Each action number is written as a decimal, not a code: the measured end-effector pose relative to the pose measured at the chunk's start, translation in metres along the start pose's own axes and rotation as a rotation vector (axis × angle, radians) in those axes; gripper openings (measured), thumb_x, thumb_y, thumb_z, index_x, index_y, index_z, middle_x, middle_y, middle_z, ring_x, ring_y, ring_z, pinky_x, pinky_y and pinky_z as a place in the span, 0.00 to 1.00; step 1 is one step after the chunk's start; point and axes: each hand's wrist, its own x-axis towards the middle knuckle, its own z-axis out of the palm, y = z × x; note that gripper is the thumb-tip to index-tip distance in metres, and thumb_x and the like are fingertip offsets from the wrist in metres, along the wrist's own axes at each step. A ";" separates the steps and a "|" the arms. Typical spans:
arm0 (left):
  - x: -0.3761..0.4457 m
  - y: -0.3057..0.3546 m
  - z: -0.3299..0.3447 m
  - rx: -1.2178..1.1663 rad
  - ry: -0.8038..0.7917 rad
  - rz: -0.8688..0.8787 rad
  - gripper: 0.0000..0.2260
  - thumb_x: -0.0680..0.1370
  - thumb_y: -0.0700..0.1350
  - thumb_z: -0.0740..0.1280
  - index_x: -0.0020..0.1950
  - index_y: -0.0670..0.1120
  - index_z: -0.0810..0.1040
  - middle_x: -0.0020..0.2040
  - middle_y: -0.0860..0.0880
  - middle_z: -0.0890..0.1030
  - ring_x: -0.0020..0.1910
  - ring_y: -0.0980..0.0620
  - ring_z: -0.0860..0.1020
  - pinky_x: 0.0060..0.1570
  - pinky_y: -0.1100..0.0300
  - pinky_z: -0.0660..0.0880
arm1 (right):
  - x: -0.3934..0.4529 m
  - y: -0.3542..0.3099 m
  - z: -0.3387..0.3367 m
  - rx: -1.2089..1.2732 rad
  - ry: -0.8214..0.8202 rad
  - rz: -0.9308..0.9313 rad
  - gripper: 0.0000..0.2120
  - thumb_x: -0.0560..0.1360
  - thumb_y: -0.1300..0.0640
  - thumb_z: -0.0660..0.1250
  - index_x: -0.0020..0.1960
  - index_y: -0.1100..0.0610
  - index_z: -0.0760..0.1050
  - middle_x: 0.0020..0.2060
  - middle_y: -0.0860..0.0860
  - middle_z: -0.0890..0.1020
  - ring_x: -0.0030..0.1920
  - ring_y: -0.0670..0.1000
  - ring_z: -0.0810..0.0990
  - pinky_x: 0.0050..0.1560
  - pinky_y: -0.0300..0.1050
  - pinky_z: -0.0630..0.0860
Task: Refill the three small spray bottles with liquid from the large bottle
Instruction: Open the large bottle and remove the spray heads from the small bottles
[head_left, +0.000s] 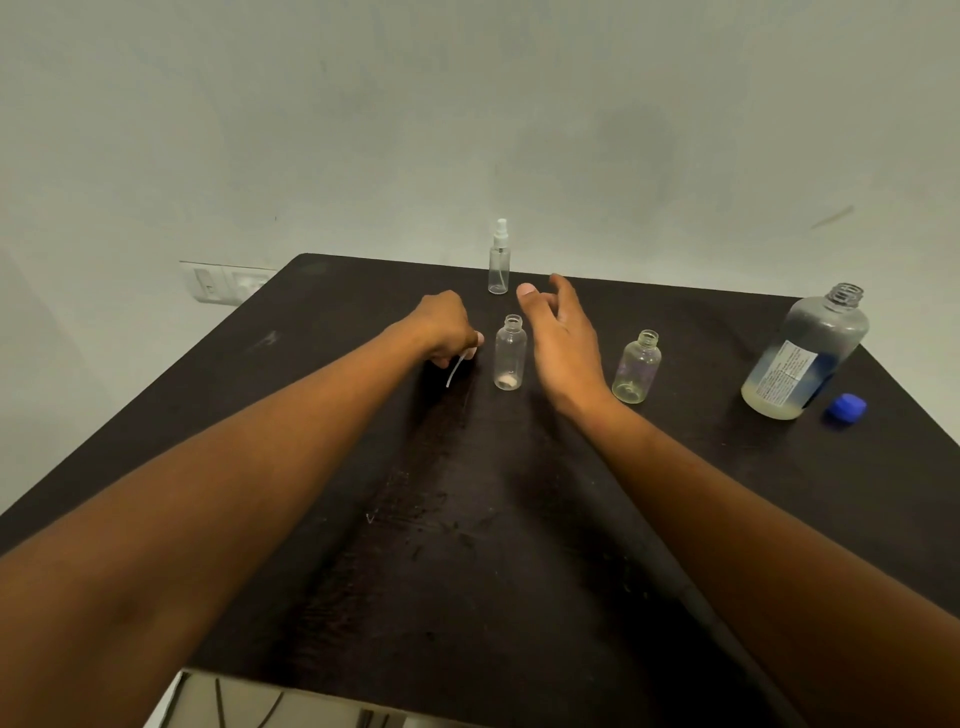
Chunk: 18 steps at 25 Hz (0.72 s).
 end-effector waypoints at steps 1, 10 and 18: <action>0.000 0.000 -0.001 -0.008 0.006 -0.006 0.12 0.81 0.49 0.70 0.49 0.40 0.85 0.47 0.42 0.86 0.46 0.42 0.86 0.48 0.52 0.84 | 0.000 -0.001 0.000 0.002 -0.004 -0.001 0.32 0.83 0.40 0.60 0.82 0.51 0.58 0.73 0.50 0.73 0.71 0.49 0.72 0.61 0.42 0.64; -0.007 -0.003 -0.001 0.003 0.061 -0.013 0.12 0.79 0.51 0.72 0.39 0.45 0.82 0.39 0.46 0.83 0.37 0.45 0.84 0.41 0.56 0.82 | -0.005 -0.011 -0.005 0.018 0.002 -0.013 0.32 0.83 0.41 0.60 0.82 0.52 0.57 0.73 0.51 0.72 0.70 0.49 0.72 0.61 0.42 0.64; -0.004 -0.001 0.008 0.019 0.100 -0.002 0.12 0.79 0.50 0.72 0.46 0.41 0.84 0.42 0.43 0.85 0.39 0.44 0.86 0.44 0.52 0.85 | -0.006 -0.018 -0.013 0.019 0.018 -0.017 0.32 0.83 0.42 0.60 0.82 0.52 0.57 0.74 0.50 0.72 0.71 0.50 0.72 0.60 0.41 0.65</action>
